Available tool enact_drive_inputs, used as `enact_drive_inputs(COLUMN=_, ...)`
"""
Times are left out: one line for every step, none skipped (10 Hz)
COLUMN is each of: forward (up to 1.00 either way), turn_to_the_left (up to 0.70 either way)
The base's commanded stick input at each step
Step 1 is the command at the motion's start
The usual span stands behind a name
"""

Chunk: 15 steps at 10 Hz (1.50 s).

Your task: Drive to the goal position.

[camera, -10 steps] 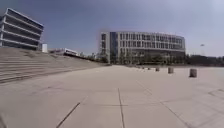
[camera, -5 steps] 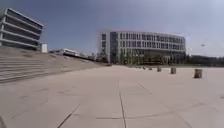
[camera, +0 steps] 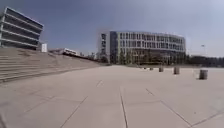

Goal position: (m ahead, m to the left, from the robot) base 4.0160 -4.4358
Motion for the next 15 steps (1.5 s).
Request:
enact_drive_inputs(forward=0.7, turn_to_the_left=0.0)
enact_drive_inputs(forward=0.7, turn_to_the_left=-0.13)
enact_drive_inputs(forward=0.7, turn_to_the_left=-0.28)
enact_drive_inputs(forward=0.7, turn_to_the_left=-0.35)
enact_drive_inputs(forward=0.7, turn_to_the_left=-0.35)
enact_drive_inputs(forward=0.7, turn_to_the_left=-0.35)
enact_drive_inputs(forward=0.7, turn_to_the_left=-0.35)
enact_drive_inputs(forward=0.7, turn_to_the_left=-0.35)
enact_drive_inputs(forward=0.7, turn_to_the_left=-0.35)
enact_drive_inputs(forward=0.7, turn_to_the_left=-0.35)
enact_drive_inputs(forward=0.7, turn_to_the_left=-0.35)
enact_drive_inputs(forward=0.7, turn_to_the_left=-0.35)
enact_drive_inputs(forward=0.7, turn_to_the_left=-0.35)
enact_drive_inputs(forward=0.7, turn_to_the_left=-0.35)
enact_drive_inputs(forward=0.7, turn_to_the_left=-0.35)
